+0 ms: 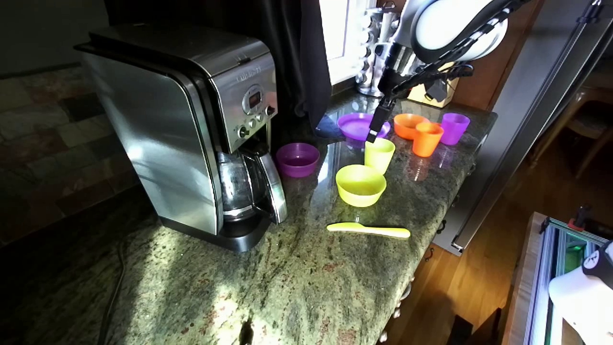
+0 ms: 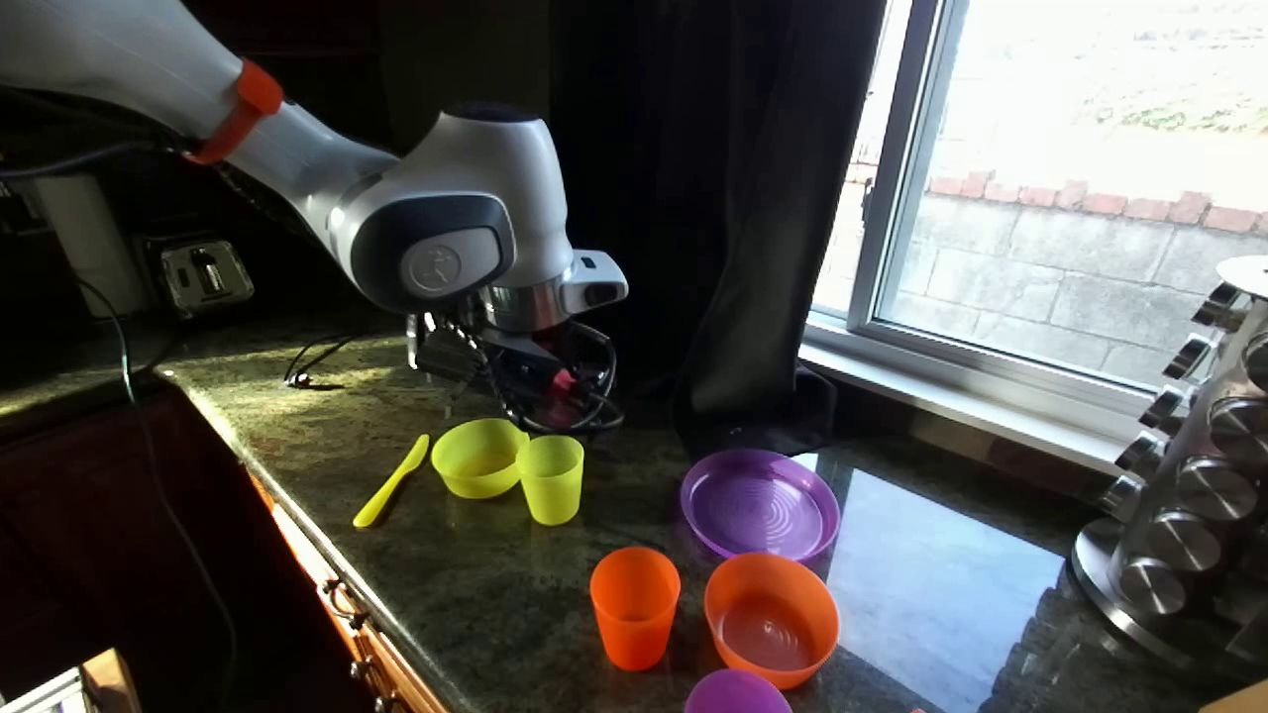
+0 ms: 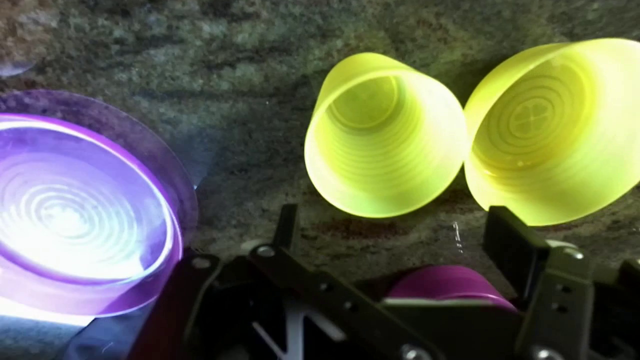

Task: Put the yellow cup and knife on the countertop

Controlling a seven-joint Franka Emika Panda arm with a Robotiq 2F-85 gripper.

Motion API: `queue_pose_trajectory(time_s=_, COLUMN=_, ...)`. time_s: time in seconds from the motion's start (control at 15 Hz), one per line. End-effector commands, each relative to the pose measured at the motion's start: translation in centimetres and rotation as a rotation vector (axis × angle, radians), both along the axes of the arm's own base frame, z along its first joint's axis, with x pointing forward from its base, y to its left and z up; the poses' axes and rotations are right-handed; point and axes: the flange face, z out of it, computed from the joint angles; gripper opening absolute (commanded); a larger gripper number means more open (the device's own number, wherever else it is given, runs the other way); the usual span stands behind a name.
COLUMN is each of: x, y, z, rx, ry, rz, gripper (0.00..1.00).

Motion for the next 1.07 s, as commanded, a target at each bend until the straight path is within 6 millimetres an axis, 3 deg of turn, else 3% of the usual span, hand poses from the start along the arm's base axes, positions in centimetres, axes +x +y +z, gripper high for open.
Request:
queue_pose_trajectory(time_s=0.0, x=-2.2, y=1.7, z=2.0, rx=0.004, ry=0.014, rz=0.036, gripper=1.00)
queue_pose_trajectory(time_s=0.53, x=-5.5, y=4.3, z=5.0, rx=-0.027, ry=0.136, rz=0.103, gripper=1.00)
queue_pose_trajectory(time_s=1.0, x=-6.4, y=5.6, z=5.5, rx=-0.063, ry=0.140, rz=0.146, gripper=1.00)
